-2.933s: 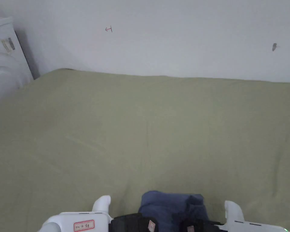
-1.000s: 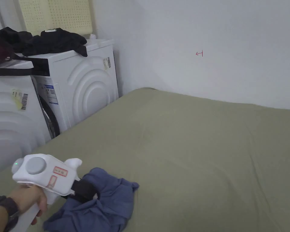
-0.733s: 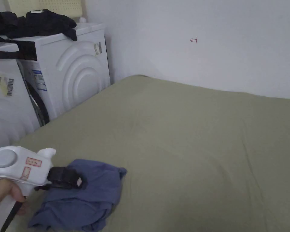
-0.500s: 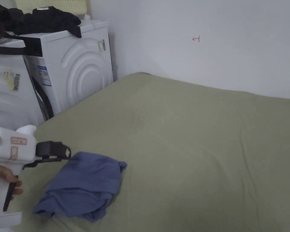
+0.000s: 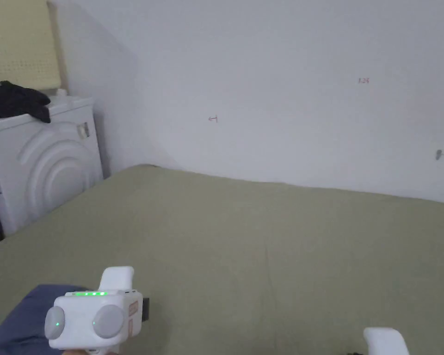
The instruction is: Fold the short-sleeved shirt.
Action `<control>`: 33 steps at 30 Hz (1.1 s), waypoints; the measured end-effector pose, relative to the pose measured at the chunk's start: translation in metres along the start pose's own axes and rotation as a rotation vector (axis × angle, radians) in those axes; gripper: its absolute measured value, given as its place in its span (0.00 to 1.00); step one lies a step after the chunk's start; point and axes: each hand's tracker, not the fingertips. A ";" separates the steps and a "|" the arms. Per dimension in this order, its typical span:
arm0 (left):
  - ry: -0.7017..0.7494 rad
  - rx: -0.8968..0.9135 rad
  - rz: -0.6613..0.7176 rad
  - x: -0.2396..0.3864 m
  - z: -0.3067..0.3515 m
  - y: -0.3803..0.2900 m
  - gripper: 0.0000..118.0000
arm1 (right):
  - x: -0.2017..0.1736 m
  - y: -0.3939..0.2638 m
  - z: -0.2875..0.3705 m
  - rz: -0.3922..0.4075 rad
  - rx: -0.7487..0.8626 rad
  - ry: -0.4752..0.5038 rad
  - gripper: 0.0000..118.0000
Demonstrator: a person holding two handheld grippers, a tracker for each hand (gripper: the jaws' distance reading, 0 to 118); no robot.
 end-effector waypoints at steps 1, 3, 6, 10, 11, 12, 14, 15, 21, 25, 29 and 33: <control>-0.070 0.013 0.020 0.019 0.003 -0.002 0.00 | 0.010 0.002 0.002 -0.010 0.004 -0.009 0.00; -0.052 -0.003 -0.001 0.070 0.008 -0.007 0.00 | 0.029 0.005 0.010 -0.040 0.028 -0.037 0.00; -0.030 0.023 -0.152 0.139 0.016 -0.008 0.00 | 0.059 0.010 0.020 -0.102 0.078 -0.086 0.00; -0.105 0.073 -0.240 0.212 0.015 -0.005 0.00 | 0.097 0.019 0.032 -0.104 0.123 -0.179 0.00; -0.104 0.105 -0.256 0.227 0.024 -0.008 0.00 | 0.105 0.023 0.037 -0.092 0.136 -0.206 0.00; -0.109 0.125 -0.253 0.239 0.030 -0.004 0.00 | 0.108 0.032 0.046 -0.083 0.170 -0.224 0.00; -0.144 0.177 -0.236 0.256 0.041 0.003 0.00 | 0.122 0.042 0.059 -0.083 0.205 -0.281 0.00; -0.141 0.200 -0.261 0.262 0.050 0.006 0.00 | 0.128 0.047 0.066 -0.097 0.234 -0.310 0.00; -0.125 0.396 -0.295 0.283 0.084 0.030 0.00 | 0.145 0.084 0.103 -0.103 0.357 -0.382 0.00; -0.106 0.399 -0.202 0.282 0.090 0.058 0.00 | 0.132 0.102 0.118 -0.014 0.425 -0.423 0.00; -0.061 0.422 -0.185 0.276 0.096 0.076 0.00 | 0.126 0.110 0.126 0.012 0.445 -0.422 0.00; -0.053 0.443 -0.205 0.269 0.107 0.079 0.00 | 0.120 0.111 0.137 -0.009 0.466 -0.423 0.00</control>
